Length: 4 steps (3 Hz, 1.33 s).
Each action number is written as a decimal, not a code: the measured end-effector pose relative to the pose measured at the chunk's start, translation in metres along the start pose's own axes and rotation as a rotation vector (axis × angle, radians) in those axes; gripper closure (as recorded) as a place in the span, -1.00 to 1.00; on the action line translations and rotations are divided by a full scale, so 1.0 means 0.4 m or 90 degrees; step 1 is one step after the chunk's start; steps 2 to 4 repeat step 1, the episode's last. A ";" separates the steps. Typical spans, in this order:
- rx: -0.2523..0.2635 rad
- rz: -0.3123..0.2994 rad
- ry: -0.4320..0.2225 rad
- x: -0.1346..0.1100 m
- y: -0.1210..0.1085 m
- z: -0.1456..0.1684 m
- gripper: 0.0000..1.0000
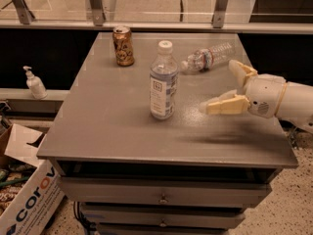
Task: Place blue plastic bottle upright
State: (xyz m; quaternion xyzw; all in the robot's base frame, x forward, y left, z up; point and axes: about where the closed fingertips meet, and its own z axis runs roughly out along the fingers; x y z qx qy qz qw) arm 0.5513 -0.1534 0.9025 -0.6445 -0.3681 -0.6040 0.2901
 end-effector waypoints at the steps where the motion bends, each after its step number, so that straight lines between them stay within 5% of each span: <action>1: 0.002 0.009 0.000 0.001 -0.003 0.004 -1.00; 4: 0.002 0.009 0.000 0.001 -0.003 0.004 -1.00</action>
Offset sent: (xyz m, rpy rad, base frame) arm 0.0000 0.0000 0.0000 0.0000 0.0000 0.0000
